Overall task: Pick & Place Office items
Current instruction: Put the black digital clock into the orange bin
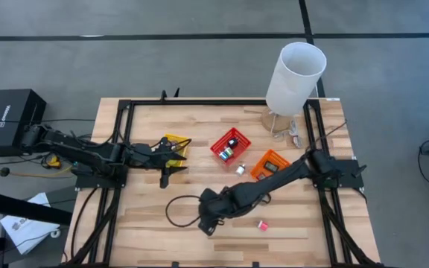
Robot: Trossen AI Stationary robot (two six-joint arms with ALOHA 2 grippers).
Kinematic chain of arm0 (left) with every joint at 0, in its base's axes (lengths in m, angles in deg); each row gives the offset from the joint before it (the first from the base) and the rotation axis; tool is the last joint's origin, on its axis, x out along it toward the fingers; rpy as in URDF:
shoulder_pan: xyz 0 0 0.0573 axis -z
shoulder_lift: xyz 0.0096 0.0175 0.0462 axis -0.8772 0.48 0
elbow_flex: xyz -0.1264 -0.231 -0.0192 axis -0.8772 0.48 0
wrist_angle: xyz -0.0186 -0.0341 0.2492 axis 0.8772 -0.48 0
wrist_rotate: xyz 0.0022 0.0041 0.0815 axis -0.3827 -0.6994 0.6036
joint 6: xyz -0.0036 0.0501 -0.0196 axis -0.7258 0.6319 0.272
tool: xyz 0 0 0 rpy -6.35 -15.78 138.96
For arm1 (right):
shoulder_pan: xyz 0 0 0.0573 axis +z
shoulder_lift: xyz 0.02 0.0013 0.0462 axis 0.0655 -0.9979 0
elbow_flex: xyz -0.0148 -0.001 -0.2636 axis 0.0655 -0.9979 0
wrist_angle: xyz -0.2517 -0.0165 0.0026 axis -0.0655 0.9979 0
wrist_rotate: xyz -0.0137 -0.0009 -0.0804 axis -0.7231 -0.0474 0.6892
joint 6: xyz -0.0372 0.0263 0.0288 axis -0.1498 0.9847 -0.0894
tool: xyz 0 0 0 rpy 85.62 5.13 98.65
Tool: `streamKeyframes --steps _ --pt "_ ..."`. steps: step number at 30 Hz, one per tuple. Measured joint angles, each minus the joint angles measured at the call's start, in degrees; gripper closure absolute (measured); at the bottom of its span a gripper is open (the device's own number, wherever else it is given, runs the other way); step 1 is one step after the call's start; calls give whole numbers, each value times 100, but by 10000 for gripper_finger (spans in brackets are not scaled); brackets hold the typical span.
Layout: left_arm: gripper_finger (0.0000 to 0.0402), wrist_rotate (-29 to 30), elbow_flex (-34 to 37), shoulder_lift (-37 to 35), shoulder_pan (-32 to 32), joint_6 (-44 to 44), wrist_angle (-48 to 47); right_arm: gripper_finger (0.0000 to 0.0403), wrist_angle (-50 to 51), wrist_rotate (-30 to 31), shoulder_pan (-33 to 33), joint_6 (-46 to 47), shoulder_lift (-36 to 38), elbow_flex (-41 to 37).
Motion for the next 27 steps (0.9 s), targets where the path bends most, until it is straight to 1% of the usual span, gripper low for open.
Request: streamKeyframes --steps 3,7,12,16,19,22,27 --pt "248 0 0 2 0 0 2 184 345 -112 2 595 -259 425" --pt "248 1 0 4 0 1 10 184 355 -127 26 1142 -654 811" --pt "248 1 0 4 0 -20 20 184 409 -405 81 1244 -1124 1192" --pt "248 1 0 4 2 -165 18 184 827 -406 26 1378 -1336 1515" --pt "248 1 0 4 28 -168 27 184 1057 -390 -39 1527 -1323 1539" --pt "248 1 0 4 31 -140 30 184 1061 -360 -63 1589 -1332 1530" --pt "248 1 0 4 31 -127 25 184 995 -126 -57 1826 -1332 1530"
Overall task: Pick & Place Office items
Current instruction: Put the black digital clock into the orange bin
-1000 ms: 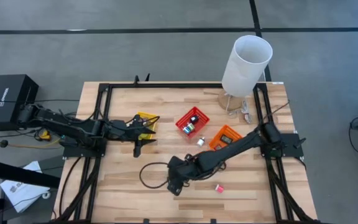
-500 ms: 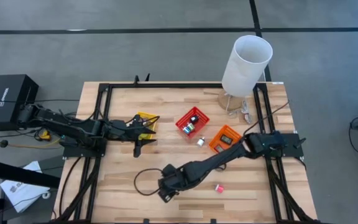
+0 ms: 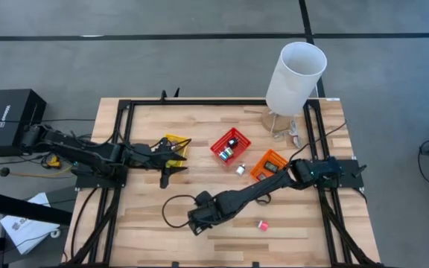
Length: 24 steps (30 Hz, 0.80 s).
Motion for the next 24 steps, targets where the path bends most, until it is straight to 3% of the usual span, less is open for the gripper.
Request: streamKeyframes --steps 11,24 --pt "248 0 0 0 -2 0 4 184 -41 31 3 0 -73 -1" --pt "248 0 0 0 -2 5 7 184 -261 -418 -155 -350 -374 -11"
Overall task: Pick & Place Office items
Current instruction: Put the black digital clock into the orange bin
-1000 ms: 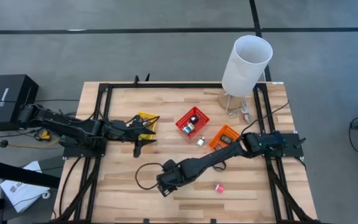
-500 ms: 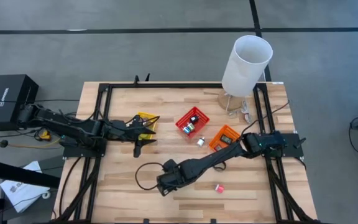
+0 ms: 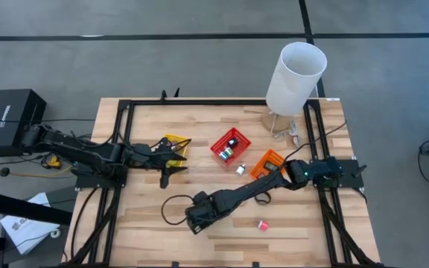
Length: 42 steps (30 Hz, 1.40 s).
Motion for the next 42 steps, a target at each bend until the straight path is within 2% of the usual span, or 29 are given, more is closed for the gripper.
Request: streamKeyframes --steps 6,12,21,24,32,42 --pt "248 1 0 0 -2 6 3 184 -26 -15 25 -631 4 -59" --pt "248 0 0 0 -2 10 4 184 -11 -11 11 -687 33 -212" --pt "248 0 0 0 -2 13 2 186 -200 -127 -167 -1474 26 -238" --pt "248 2 0 0 0 13 2 203 -84 -148 -228 -1484 20 -228" --pt "248 1 0 0 -1 13 2 277 45 -139 -360 -1862 17 -227" --pt "248 1 0 0 0 15 2 265 334 146 -466 -2809 190 -260"
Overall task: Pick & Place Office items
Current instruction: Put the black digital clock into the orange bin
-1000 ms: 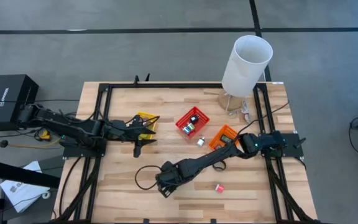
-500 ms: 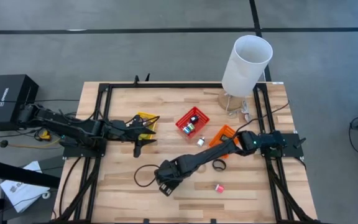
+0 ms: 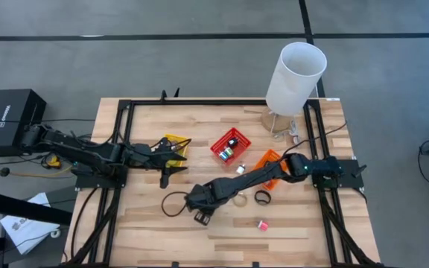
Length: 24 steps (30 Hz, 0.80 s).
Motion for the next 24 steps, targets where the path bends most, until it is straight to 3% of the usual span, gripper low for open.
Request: streamKeyframes --steps 5,11,19,24 --pt "248 0 0 0 -2 -2 -7 281 665 -41 -29 -440 272 -8" --pt "248 -2 2 0 -1 -2 -3 270 1697 -37 -27 -689 742 0" --pt "248 0 2 0 0 -10 -8 276 3570 1035 0 -403 1591 11" --pt "248 0 2 0 -2 -15 -22 269 3450 1349 36 -302 2231 -366"
